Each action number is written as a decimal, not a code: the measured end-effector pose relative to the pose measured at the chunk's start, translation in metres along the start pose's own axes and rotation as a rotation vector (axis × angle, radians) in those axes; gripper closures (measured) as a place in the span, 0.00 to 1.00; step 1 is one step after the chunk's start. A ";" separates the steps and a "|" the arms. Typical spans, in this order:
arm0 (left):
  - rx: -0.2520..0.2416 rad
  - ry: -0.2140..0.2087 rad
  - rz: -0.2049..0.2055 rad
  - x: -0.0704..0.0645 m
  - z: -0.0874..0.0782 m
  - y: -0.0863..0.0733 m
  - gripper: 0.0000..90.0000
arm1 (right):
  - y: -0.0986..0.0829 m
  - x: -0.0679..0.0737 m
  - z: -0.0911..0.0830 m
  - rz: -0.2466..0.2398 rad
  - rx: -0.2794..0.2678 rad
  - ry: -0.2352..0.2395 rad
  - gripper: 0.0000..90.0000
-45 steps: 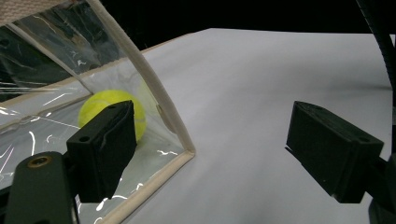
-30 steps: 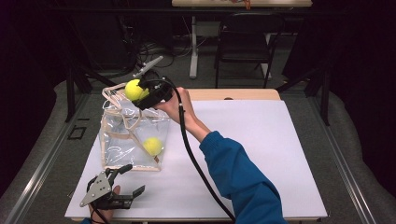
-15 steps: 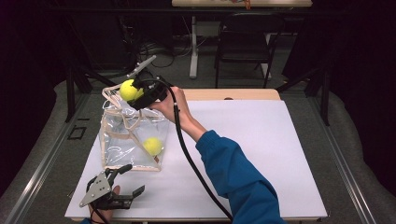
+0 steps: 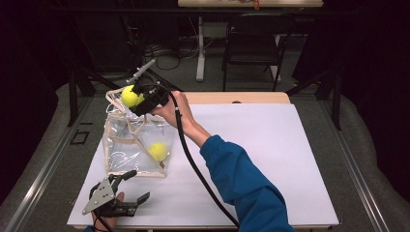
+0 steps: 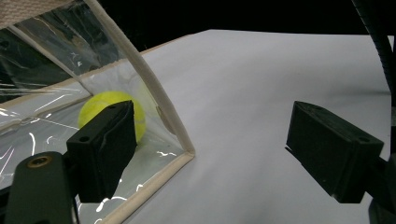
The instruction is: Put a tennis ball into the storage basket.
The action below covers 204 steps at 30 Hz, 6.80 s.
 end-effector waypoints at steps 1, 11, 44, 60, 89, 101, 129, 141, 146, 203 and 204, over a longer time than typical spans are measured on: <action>0.000 -0.001 0.001 0.000 0.000 0.000 0.18 | 0.000 0.000 0.001 0.000 0.002 -0.001 0.33; -0.002 0.002 0.002 0.000 0.000 0.000 0.18 | -0.001 0.003 0.006 -0.009 0.025 -0.008 0.33; -0.003 0.002 0.006 0.000 0.000 0.001 0.18 | -0.007 0.001 -0.004 0.016 0.020 0.021 0.28; 0.003 -0.006 0.005 0.001 0.003 0.000 0.18 | -0.052 -0.032 -0.050 0.062 -0.007 0.037 0.13; 0.008 -0.011 0.009 -0.001 0.002 0.000 0.18 | -0.120 -0.062 -0.080 0.117 0.064 0.017 0.04; 0.007 -0.009 0.006 -0.001 0.002 0.000 0.18 | -0.145 -0.066 -0.087 0.122 0.100 0.005 0.00; 0.013 -0.009 0.007 -0.001 0.002 0.000 0.18 | -0.211 -0.074 -0.126 0.142 0.084 -0.040 0.00; 0.014 -0.008 0.007 -0.001 0.002 -0.001 0.18 | -0.240 -0.081 -0.144 0.146 0.084 -0.070 0.00; 0.013 -0.007 0.007 -0.001 0.003 0.000 0.18 | -0.258 -0.080 -0.152 0.146 0.096 -0.084 0.00; 0.025 -0.009 0.014 -0.003 0.005 -0.001 0.18 | -0.403 -0.093 -0.202 0.346 -0.015 -0.181 0.00; 0.026 -0.008 0.013 -0.003 0.005 -0.001 0.18 | -0.407 -0.094 -0.202 0.350 -0.014 -0.186 0.00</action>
Point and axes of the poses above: each handheld gripper's, and its own axes: z roughly forward along the jaws, y roughly out of its top, x roughly to its left, the point moved 7 cm from there along z, roughly forward along the jaws, and after that the axes turned 15 degrees about z, right-handed, at the moved point
